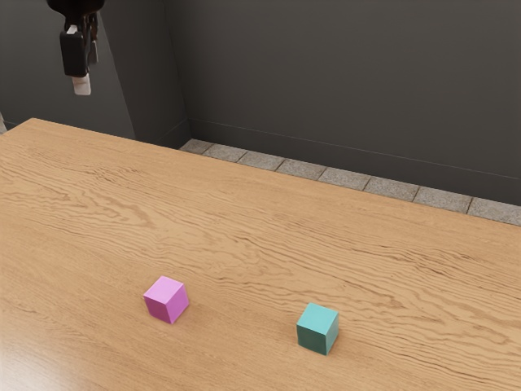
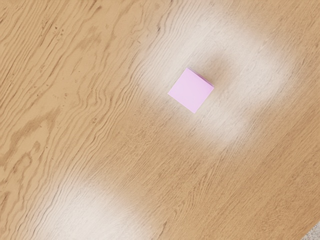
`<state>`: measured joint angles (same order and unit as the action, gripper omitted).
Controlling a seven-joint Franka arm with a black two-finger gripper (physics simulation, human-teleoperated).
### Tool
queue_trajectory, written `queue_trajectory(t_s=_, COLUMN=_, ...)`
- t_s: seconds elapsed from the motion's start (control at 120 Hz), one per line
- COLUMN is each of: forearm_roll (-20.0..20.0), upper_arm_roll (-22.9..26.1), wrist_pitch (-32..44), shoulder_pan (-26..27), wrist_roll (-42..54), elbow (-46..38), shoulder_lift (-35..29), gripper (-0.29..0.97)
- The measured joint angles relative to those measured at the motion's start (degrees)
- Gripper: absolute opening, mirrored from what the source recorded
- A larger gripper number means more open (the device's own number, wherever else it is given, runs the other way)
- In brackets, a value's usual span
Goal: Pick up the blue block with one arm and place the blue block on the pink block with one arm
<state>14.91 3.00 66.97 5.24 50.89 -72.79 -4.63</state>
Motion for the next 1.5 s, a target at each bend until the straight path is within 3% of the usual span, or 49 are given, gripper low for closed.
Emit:
queue_trajectory(t_s=0.3, forearm_roll=-2.32, upper_arm_roll=0.30, wrist_pitch=0.10, shoulder_pan=-2.57, wrist_roll=0.00, elbow=0.79, shoulder_lift=0.26, gripper=0.68)
queue_trajectory(t_s=0.4, forearm_roll=-3.48, upper_arm_roll=1.27, wrist_pitch=1.34, shoulder_pan=3.35, wrist_roll=-0.12, elbow=0.82, shoulder_lift=2.58, gripper=0.68)
queue_trajectory(t_s=0.65, forearm_roll=-9.16, upper_arm_roll=2.58, wrist_pitch=12.73, shoulder_pan=12.78, wrist_roll=-1.42, elbow=-18.97, shoulder_lift=1.89, gripper=0.68)
queue_trajectory(t_s=0.875, forearm_roll=-10.38, upper_arm_roll=6.26, wrist_pitch=23.64, shoulder_pan=2.23, wrist_roll=-5.54, elbow=-30.97, shoulder_lift=-0.07, gripper=0.68)
queue_trajectory(t_s=1.125, forearm_roll=-14.65, upper_arm_roll=8.14, wrist_pitch=38.43, shoulder_pan=4.55, wrist_roll=-14.03, elbow=-43.32, shoulder_lift=0.97, gripper=0.68)
queue_trajectory(t_s=1.5, forearm_roll=-18.59, upper_arm_roll=14.49, wrist_pitch=50.22, shoulder_pan=2.43, wrist_roll=-27.32, elbow=-44.52, shoulder_lift=6.46, gripper=0.68)
